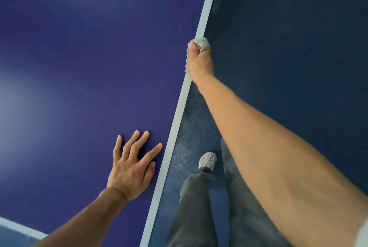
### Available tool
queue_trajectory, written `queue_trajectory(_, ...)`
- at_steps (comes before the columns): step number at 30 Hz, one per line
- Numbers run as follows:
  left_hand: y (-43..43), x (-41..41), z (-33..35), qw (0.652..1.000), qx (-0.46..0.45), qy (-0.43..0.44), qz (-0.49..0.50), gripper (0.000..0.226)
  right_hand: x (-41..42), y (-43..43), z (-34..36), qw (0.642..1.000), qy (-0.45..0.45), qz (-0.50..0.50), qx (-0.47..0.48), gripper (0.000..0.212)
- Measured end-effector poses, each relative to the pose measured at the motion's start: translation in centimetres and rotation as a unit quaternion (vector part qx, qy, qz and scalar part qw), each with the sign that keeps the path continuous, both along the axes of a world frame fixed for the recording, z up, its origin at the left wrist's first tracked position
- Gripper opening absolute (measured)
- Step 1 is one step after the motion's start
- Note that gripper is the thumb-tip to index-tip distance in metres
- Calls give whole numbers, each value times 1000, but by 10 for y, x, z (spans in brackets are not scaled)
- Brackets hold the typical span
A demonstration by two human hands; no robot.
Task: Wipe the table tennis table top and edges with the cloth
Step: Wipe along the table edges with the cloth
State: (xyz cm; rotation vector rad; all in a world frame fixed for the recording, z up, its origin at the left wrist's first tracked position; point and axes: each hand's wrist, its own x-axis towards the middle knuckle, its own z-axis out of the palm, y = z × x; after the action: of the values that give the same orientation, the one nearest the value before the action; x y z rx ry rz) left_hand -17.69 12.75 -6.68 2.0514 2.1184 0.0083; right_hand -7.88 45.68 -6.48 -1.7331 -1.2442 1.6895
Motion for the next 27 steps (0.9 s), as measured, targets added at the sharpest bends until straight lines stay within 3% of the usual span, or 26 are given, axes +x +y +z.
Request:
queue_trajectory(5,40,-3,9,999,33,33,10,35,10,-77,-2,999,26,0,-37,53)
queue_trajectory(10,158,-15,18,995,83,27,51,32,21,-103,5,996,53,30,-72,69)
queue_trajectory(13,249,-21,19,991,113,16,74,32,13,-55,0,998,51,16,-29,73)
queue_trajectory(16,336,-29,22,986,120,10,114,37,-2,26,-14,997,76,-6,-16,63)
queue_trajectory(21,428,-40,22,989,54,23,135,49,-11,160,-15,995,78,-49,-26,53)
queue_trajectory(24,452,-45,14,990,20,11,137,50,-13,174,-18,995,81,-49,-40,53)
queue_trajectory(27,461,-47,3,988,16,-14,152,49,-6,130,-27,995,84,-36,-48,53)
